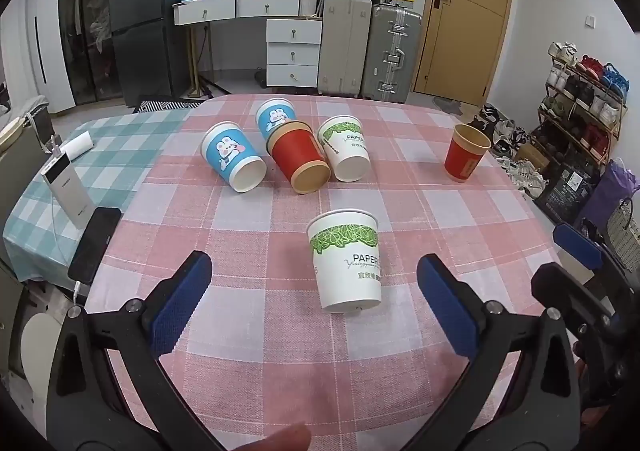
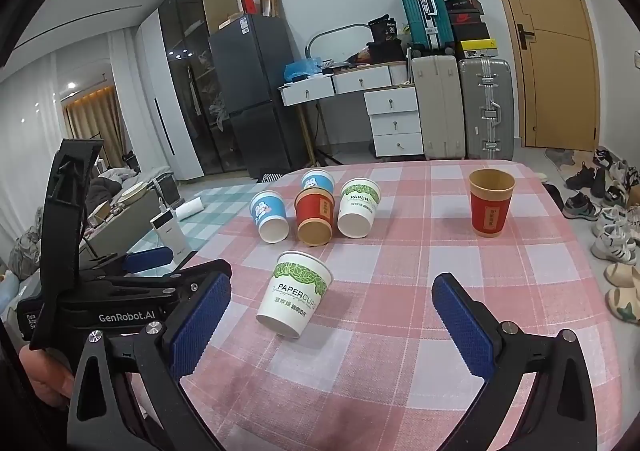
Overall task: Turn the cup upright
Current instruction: 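Move the left tool toward the upside-down white leaf-print cup, then close the left tool around the white leaf-print cup's body, then lift the cup with the left tool, then lower it and open, then grasp the white leaf-print cup with the right tool, then lift the cup with the right tool and rotate it rim-up, then lower the upright cup onto the table and open the right tool, then withdraw the right tool away from the upright cup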
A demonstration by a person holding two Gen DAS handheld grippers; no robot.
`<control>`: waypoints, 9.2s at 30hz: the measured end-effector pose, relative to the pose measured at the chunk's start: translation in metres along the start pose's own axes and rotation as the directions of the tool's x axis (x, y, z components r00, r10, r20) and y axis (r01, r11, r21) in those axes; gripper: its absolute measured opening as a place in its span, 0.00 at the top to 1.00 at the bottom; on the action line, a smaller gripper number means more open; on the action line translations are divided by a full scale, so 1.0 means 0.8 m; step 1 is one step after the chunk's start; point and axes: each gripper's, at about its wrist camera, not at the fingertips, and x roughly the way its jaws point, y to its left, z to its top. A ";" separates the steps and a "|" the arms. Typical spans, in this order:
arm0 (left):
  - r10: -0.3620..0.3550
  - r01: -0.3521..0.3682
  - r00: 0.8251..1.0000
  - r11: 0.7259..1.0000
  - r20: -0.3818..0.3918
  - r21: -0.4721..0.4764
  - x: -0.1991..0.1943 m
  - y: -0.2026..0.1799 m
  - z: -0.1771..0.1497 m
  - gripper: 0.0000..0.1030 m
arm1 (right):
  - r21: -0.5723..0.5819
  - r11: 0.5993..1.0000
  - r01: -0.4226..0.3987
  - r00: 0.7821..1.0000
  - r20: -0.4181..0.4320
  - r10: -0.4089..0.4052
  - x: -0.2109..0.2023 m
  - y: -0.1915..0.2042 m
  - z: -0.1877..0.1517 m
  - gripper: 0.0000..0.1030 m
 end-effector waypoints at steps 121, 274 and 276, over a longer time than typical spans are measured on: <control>-0.270 0.247 0.919 0.962 -0.286 -0.117 0.009 0.023 -0.061 0.20 | 0.045 0.999 0.005 0.997 -0.082 -0.001 -0.034 0.011 -0.045 0.00; -0.054 0.052 0.997 0.998 0.056 0.030 -0.102 -0.024 -0.044 0.01 | -0.097 0.995 0.039 0.992 0.120 -0.027 -0.157 0.051 -0.025 0.00; -0.056 0.053 0.997 0.998 0.060 0.036 -0.106 -0.026 -0.046 0.01 | -0.099 0.994 0.041 0.992 0.121 -0.029 -0.157 0.050 -0.026 0.00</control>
